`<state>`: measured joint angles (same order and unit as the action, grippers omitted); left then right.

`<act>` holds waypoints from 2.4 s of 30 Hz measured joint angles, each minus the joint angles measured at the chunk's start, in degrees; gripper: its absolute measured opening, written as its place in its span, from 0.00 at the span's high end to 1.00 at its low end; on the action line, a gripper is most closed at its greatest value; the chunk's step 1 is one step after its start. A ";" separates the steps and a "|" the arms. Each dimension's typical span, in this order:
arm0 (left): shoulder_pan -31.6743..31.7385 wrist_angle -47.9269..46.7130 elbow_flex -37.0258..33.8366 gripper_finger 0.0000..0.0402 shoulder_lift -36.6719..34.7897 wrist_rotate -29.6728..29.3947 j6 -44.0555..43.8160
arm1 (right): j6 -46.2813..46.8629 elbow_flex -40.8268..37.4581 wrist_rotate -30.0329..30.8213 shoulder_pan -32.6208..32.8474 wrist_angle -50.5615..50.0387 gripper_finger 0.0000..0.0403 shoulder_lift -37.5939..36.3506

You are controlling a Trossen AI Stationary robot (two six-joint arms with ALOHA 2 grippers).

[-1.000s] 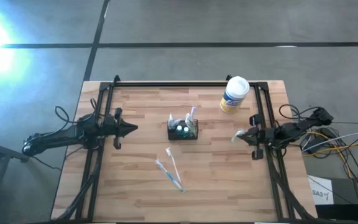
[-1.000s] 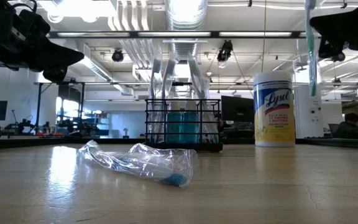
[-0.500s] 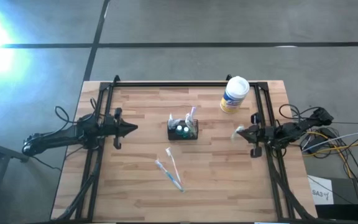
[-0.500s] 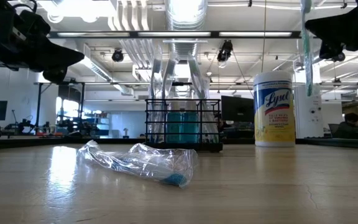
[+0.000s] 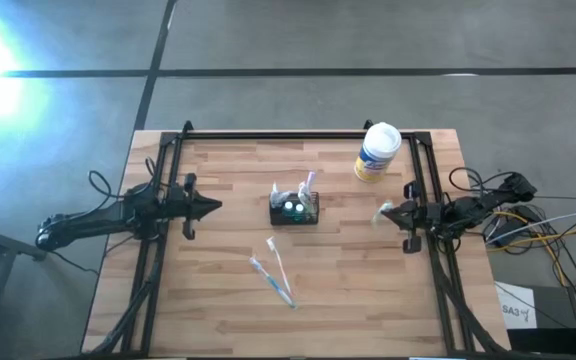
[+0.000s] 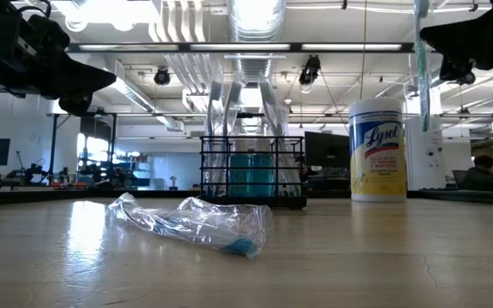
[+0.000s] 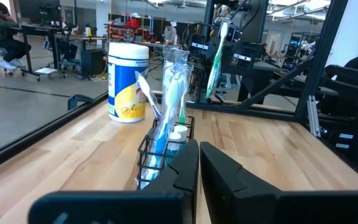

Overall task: Pick & Place toothbrushing station
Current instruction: Put the green toothbrush into the black wire organizer

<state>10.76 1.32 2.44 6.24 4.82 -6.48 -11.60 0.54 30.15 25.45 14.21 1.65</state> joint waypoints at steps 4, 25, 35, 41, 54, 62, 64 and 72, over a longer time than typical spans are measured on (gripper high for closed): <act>0.00 -0.03 0.00 0.95 0.00 0.00 0.42 | 0.00 0.00 0.01 0.02 0.09 0.98 0.00; 0.00 2.79 -0.02 0.95 0.02 -0.07 0.39 | -1.01 0.02 -0.27 0.00 19.72 0.98 6.73; -0.02 4.91 -0.02 0.95 0.02 -0.95 0.22 | 0.21 5.73 -0.48 -0.02 28.91 0.98 25.36; 0.00 4.78 -0.02 0.95 0.02 -1.05 0.22 | -1.03 13.22 -0.63 -3.06 31.72 0.98 37.90; -0.02 4.66 -0.02 0.95 0.02 -1.07 0.24 | 6.85 25.50 -19.48 -22.57 43.94 0.98 72.10; -0.01 3.59 -0.02 0.95 0.04 -1.07 0.24 | 6.66 27.49 -18.49 -24.06 61.76 0.98 87.86; -0.02 3.26 -0.02 0.95 0.04 -1.07 0.24 | 6.66 27.46 -15.58 -24.01 64.80 0.98 89.77; -0.08 2.36 -0.02 0.95 0.09 -1.05 -0.46 | 6.74 26.35 -12.11 -23.85 65.70 0.98 92.04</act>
<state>10.69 3.68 2.42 6.33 3.77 -6.94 -4.86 26.88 18.04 1.61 79.91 93.69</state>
